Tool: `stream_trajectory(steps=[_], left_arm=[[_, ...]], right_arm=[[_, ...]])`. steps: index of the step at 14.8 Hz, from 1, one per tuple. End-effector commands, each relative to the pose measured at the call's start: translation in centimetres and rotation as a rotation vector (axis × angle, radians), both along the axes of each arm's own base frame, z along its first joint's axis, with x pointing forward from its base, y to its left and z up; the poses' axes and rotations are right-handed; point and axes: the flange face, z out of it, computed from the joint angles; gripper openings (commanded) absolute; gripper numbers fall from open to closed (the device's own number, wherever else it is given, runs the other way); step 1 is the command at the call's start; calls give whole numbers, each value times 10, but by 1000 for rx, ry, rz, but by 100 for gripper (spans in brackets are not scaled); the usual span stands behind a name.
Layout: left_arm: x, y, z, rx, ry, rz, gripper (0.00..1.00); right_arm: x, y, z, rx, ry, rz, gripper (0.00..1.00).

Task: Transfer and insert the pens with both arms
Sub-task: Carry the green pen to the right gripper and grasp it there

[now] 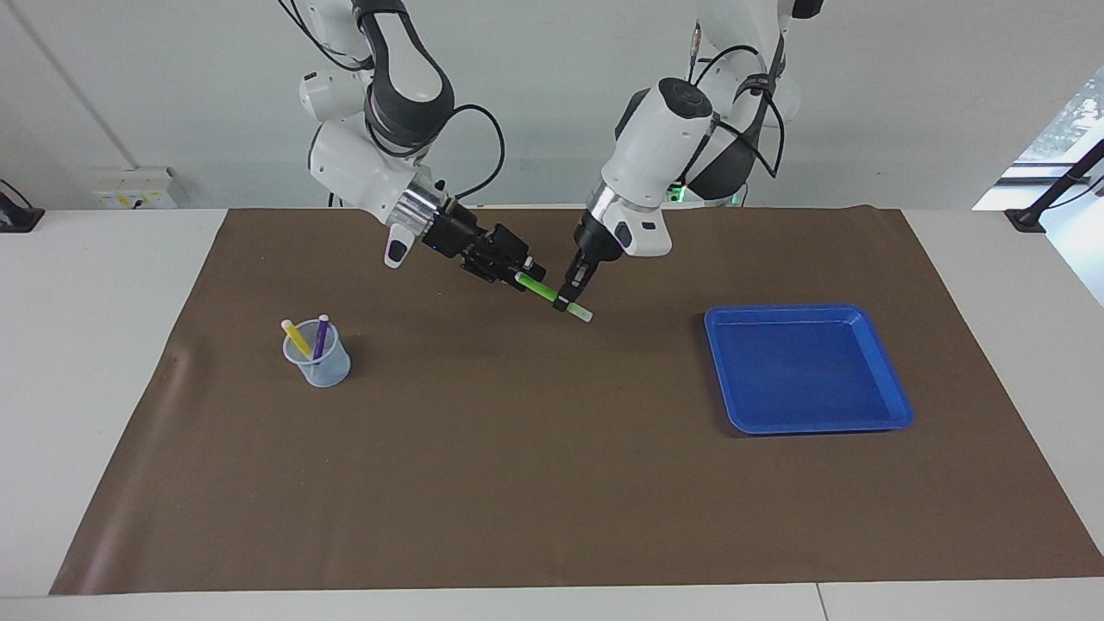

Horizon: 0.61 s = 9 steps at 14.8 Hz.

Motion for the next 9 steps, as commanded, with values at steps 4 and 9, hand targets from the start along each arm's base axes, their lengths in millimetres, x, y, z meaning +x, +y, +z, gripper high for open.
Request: stream_trajectory(steps=[4,9], left_arm=[[-2,-3,-7,-6,7,-8,0],[17,27,-6,43,-69,-143,100]], right_arm=[[-3,1,9,20,-29,2,0],[1,-5,11,-1,-73,36,0]])
